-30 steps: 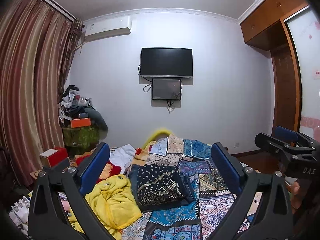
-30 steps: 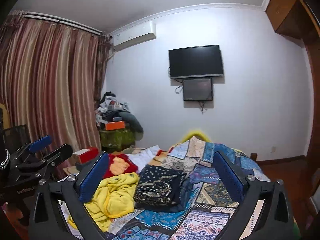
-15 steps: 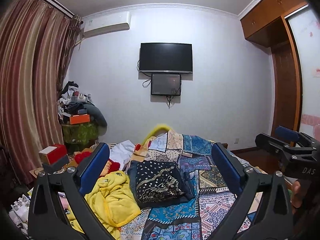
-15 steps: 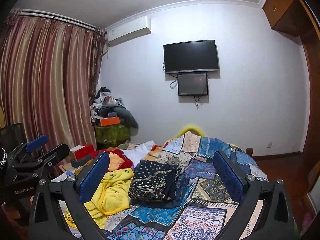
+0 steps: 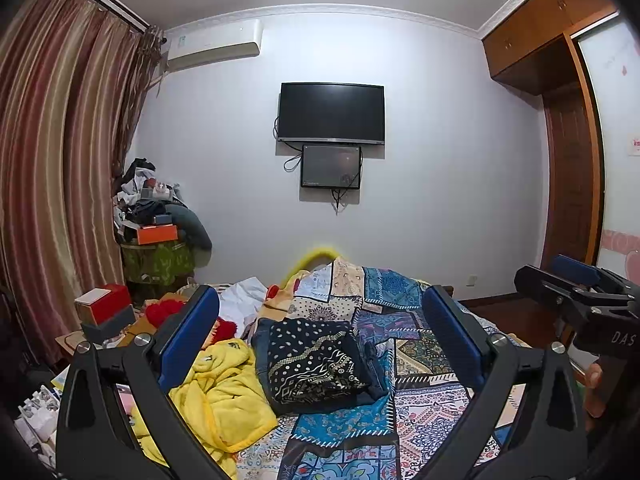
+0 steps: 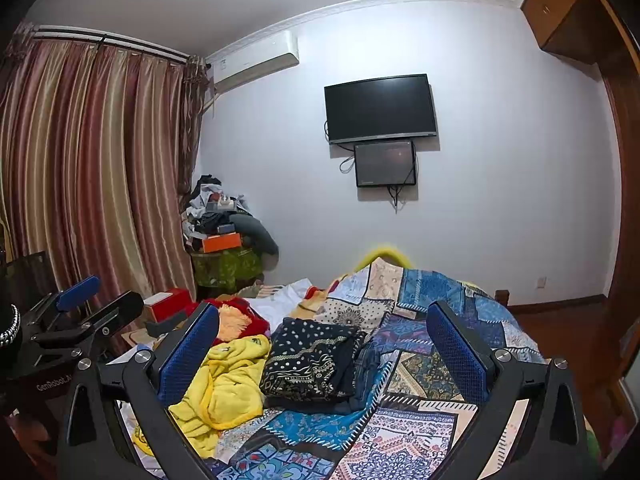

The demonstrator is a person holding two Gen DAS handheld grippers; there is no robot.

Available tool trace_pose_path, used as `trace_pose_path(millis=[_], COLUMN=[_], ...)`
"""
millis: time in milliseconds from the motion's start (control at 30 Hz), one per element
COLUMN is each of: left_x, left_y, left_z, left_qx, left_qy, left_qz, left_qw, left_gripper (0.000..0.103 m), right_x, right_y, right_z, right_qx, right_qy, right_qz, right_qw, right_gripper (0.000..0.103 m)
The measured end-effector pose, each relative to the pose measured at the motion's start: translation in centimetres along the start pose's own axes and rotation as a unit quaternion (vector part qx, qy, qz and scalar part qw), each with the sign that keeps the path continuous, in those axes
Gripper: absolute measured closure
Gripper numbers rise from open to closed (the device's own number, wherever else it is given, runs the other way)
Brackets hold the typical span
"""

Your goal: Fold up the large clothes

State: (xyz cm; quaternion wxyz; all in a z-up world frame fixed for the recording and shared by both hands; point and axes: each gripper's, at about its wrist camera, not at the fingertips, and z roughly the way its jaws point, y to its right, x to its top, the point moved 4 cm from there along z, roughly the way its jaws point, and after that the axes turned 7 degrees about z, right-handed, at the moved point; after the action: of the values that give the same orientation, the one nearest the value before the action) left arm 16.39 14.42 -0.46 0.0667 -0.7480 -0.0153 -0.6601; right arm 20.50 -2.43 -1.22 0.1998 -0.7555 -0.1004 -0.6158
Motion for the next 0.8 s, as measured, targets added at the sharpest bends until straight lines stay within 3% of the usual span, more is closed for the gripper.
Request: trace_pose_path(millis=[800], left_x=[-0.32], left_y=[0.58], left_z=[0.49], left_qx=[-0.027], left_qy=[-0.016], left_qz=[-0.017], left_qw=[0.9994], left_gripper=[0.0], right_x=[-0.14], right_y=[-0.28], right_z=[0.12], right_qx=[-0.015], right_qy=[0.006], right_qz=[-0.003], right_qw=[1.0], right_gripper=[0.0])
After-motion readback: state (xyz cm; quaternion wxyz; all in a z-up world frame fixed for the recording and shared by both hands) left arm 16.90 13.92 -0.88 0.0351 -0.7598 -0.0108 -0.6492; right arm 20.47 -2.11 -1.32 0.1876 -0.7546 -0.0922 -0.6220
